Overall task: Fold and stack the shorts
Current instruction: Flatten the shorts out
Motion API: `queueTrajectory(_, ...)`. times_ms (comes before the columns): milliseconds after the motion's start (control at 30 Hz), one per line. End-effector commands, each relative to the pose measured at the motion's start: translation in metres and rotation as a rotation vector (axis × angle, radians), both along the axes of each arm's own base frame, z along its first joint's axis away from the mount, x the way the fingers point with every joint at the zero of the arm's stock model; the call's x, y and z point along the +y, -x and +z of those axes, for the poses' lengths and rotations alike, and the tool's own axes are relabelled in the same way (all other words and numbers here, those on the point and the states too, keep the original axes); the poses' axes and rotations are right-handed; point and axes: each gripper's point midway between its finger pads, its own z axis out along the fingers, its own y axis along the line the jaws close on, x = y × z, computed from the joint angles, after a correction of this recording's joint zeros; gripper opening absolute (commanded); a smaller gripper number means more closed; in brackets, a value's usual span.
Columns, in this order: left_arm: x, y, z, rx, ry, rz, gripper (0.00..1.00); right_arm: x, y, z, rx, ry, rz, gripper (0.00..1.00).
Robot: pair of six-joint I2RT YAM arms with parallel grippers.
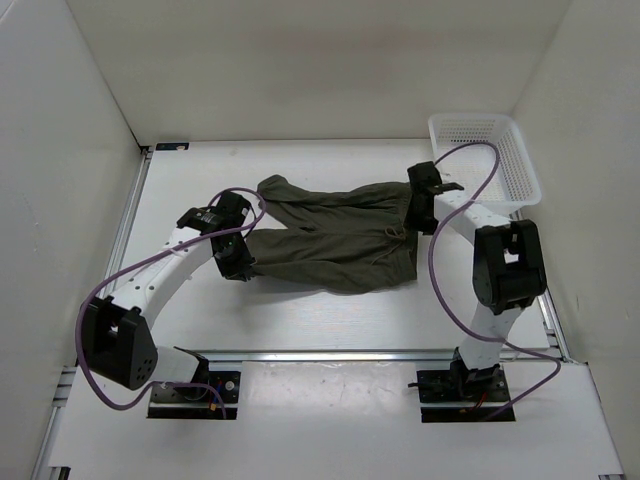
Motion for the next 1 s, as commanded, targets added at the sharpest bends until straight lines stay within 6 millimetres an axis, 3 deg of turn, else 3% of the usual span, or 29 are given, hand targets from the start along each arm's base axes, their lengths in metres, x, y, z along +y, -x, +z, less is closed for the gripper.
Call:
queueTrajectory(0,0.001,-0.004,0.019,-0.068,0.006,-0.008,0.11,-0.003,-0.008,0.059,-0.143,-0.026,-0.014,0.48)
queueTrajectory(133,-0.001,-0.005,0.024,-0.082,0.021,-0.01,0.11,-0.004,0.027,0.095,-0.194,-0.09,-0.03,0.64)
queueTrajectory(167,-0.001,-0.005,0.024,-0.082,0.018,-0.019,0.11,-0.004,0.041,0.086,-0.168,-0.102,-0.019,0.65)
queueTrajectory(233,-0.001,-0.005,0.026,-0.091,0.021,-0.019,0.11,0.003,0.063,0.087,-0.154,-0.173,-0.025,0.65)
queueTrajectory(267,0.0,-0.004,0.029,-0.099,0.025,-0.019,0.11,0.007,0.082,0.068,-0.096,-0.206,-0.017,0.7)
queueTrajectory(367,0.0,-0.004,0.031,-0.108,0.028,-0.019,0.11,0.037,0.11,0.056,-0.041,-0.404,0.01,0.74)
queueTrajectory(400,0.0,-0.004,0.031,-0.108,0.028,-0.019,0.11,0.041,0.127,0.038,0.011,-0.44,0.001,0.75)
queueTrajectory(433,0.0,-0.004,0.031,-0.108,0.028,-0.019,0.11,0.047,0.132,0.037,0.013,-0.484,0.002,0.75)
queueTrajectory(533,0.0,-0.004,0.033,-0.116,0.032,-0.019,0.11,0.056,0.143,0.026,0.018,-0.562,-0.019,0.75)
queueTrajectory(733,0.0,0.001,0.03,-0.105,0.033,-0.03,0.11,0.053,0.134,0.011,-0.012,-0.551,-0.06,0.6)
queueTrajectory(967,0.0,0.001,0.032,-0.114,0.037,-0.03,0.11,0.051,0.131,-0.015,-0.007,-0.558,-0.131,0.55)
